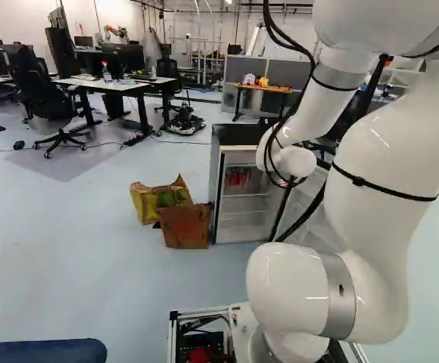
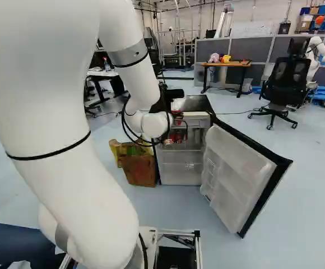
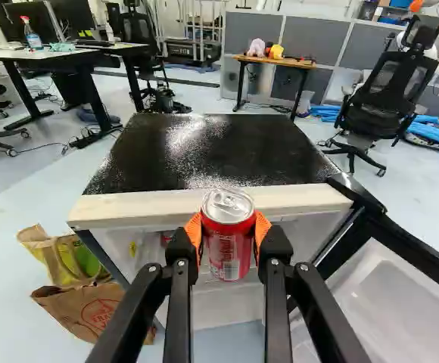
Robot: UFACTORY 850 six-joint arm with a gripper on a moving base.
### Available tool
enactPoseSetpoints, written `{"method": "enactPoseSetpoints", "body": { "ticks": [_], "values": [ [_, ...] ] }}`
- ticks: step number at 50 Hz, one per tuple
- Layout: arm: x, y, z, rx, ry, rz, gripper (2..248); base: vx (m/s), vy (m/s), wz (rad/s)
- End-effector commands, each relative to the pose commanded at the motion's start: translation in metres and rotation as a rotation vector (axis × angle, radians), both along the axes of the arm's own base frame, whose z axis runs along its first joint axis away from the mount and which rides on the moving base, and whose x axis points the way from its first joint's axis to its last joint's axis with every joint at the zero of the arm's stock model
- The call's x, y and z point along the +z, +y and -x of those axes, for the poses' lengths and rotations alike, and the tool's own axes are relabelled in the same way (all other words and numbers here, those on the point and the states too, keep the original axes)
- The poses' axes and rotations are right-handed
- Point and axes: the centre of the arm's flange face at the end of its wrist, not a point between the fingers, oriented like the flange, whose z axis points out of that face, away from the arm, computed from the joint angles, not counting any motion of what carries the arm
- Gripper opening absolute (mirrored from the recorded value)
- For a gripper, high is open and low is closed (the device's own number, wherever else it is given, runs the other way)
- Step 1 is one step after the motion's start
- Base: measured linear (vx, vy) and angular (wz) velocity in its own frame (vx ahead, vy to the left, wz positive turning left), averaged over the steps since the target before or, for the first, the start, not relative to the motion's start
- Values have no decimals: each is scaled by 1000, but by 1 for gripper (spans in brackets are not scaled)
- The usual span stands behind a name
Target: Grab a drink from the fridge
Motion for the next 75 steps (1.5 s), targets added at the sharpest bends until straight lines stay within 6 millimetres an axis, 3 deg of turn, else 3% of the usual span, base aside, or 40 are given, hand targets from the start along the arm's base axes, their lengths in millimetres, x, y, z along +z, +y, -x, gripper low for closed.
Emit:
{"method": "enactPoseSetpoints", "body": {
  "ticks": [40, 58, 75],
  "values": [
    [32, 0, -10, 1, 20, 14, 91, 0, 0, 0],
    [47, 2, -28, 13, 19, 22, 91, 0, 0, 0],
    [46, 5, -53, 32, 23, 22, 91, 0, 0, 0]
  ]
}}
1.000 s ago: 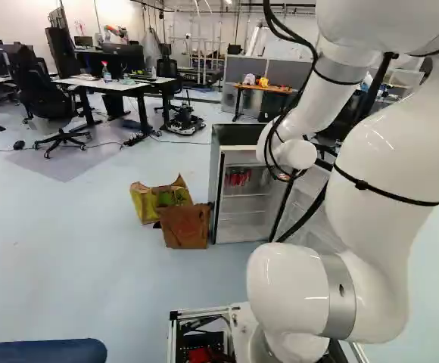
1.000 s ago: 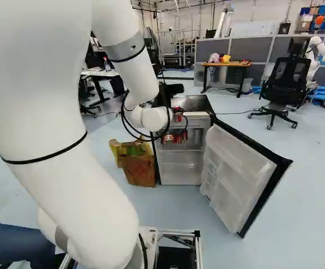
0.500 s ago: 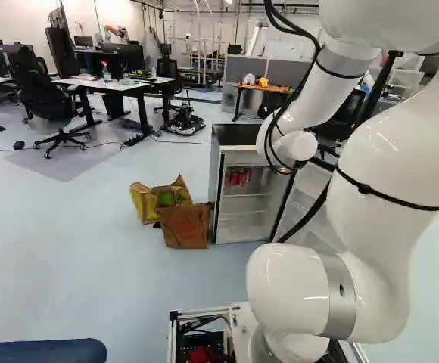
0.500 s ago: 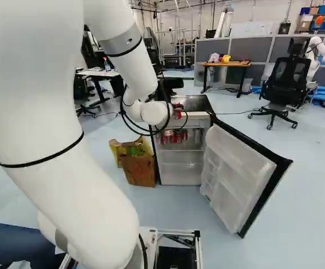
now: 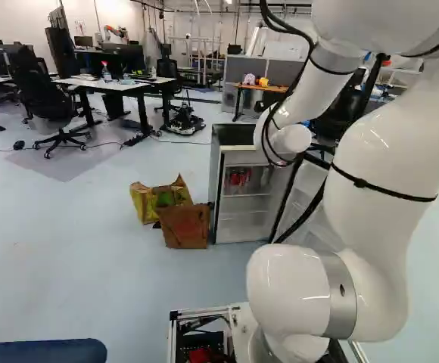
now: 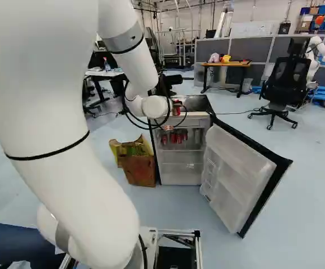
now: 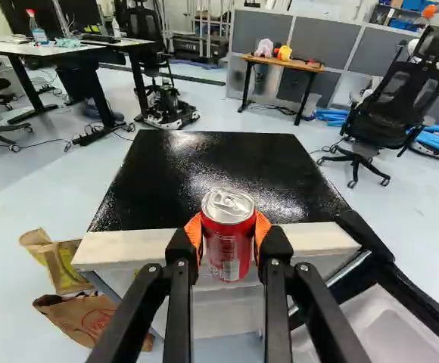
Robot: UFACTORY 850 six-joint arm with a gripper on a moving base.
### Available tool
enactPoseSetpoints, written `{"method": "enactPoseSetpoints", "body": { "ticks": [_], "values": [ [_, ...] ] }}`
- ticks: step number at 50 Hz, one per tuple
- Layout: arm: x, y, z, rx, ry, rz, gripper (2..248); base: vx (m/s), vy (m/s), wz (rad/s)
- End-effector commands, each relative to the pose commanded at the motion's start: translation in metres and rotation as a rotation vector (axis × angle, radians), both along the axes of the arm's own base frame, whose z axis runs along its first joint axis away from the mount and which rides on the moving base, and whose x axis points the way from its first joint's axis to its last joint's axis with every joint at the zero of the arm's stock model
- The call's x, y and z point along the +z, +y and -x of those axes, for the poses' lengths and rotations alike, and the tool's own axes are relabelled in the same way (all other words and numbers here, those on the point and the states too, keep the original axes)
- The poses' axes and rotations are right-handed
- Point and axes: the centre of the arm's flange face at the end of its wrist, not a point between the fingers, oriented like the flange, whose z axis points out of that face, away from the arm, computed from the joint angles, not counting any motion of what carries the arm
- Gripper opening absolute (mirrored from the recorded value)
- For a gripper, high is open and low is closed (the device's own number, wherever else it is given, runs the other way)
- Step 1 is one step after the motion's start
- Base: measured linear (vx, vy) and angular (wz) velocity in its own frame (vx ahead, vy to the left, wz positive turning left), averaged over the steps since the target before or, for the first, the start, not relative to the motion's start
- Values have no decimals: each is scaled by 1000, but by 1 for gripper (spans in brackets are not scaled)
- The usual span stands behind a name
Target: Grab a drink from the fridge
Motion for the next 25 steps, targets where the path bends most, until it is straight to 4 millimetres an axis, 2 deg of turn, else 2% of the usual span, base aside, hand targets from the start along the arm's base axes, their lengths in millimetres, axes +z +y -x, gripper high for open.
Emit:
{"method": "enactPoseSetpoints", "body": {
  "ticks": [25],
  "values": [
    [-2, 4, -39, 21, -12, -1, 91, 0, 0, 0]
  ]
}}
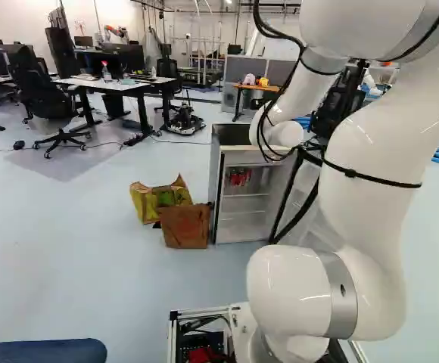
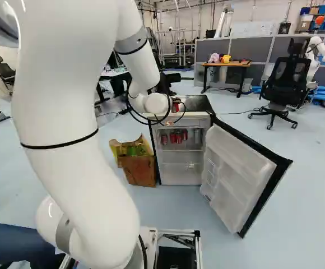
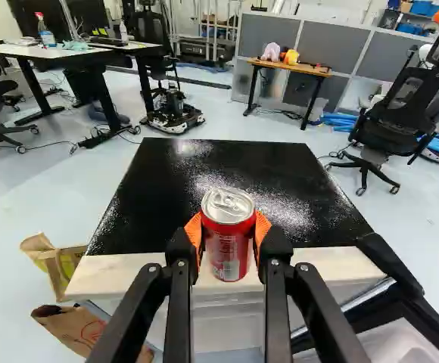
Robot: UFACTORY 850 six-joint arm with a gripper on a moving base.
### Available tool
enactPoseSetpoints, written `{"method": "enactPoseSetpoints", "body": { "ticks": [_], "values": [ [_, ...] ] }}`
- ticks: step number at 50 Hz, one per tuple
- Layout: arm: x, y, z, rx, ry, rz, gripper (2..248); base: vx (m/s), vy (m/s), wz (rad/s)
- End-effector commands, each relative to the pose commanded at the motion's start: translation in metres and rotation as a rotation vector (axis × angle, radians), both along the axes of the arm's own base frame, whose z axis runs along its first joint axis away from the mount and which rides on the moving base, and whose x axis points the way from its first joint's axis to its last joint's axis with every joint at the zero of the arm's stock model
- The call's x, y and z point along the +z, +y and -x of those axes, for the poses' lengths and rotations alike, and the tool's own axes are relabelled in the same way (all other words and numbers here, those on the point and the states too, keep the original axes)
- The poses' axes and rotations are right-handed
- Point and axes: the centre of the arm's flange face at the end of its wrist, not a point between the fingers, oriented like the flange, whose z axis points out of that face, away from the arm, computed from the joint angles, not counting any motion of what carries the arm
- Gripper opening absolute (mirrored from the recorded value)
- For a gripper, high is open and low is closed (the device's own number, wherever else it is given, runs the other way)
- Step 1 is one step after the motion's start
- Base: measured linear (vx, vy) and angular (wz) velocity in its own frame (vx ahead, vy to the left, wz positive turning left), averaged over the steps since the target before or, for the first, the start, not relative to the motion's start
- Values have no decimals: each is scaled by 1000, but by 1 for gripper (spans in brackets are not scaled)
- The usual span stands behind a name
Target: Grab a drink from the fridge
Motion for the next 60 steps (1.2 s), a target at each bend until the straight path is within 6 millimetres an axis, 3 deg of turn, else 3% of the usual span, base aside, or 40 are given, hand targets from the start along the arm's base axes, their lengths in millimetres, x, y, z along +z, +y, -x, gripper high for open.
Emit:
{"method": "enactPoseSetpoints", "body": {
  "ticks": [60],
  "values": [
    [-12, 5, -90, -83, -5, -84, 91, 0, 0, 0]
  ]
}}
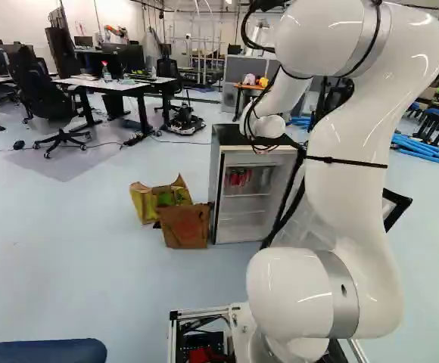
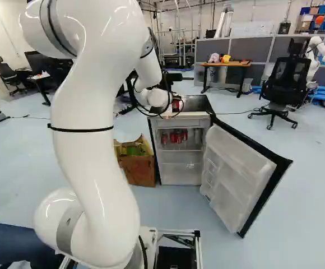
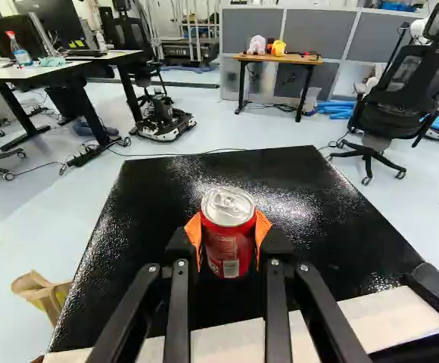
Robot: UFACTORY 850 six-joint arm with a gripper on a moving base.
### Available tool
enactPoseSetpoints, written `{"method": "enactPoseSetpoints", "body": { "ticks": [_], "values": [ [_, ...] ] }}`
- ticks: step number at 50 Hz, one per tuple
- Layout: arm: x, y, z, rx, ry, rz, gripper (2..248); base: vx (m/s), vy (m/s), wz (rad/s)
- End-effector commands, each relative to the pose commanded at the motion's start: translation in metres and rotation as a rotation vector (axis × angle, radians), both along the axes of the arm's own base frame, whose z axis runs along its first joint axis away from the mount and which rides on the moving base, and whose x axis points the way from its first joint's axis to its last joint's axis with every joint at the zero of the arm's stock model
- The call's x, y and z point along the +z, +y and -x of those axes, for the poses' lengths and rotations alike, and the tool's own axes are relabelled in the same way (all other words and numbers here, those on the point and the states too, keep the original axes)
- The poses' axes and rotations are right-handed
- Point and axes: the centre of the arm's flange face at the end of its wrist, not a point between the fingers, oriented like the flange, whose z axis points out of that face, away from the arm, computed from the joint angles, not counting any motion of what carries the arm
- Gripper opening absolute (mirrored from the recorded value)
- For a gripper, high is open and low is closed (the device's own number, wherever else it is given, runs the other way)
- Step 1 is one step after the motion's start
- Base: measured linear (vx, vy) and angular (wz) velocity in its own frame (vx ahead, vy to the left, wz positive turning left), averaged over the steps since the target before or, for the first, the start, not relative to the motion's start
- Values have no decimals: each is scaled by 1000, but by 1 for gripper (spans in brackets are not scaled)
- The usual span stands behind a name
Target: Grab a drink from the fridge
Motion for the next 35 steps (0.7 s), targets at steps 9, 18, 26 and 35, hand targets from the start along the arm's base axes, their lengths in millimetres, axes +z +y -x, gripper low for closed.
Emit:
{"method": "enactPoseSetpoints", "body": {
  "ticks": [9, 18, 26, 35],
  "values": [
    [0, 0, -1, 0, 0, 0, 91, 0, 0, 0],
    [0, 0, -1, 0, 0, 0, 91, 0, 0, 0],
    [0, 0, -1, 0, 0, 0, 117, 0, 0, 0],
    [0, 0, 0, 0, 0, 0, 186, 0, 0, 0]
  ]
}}
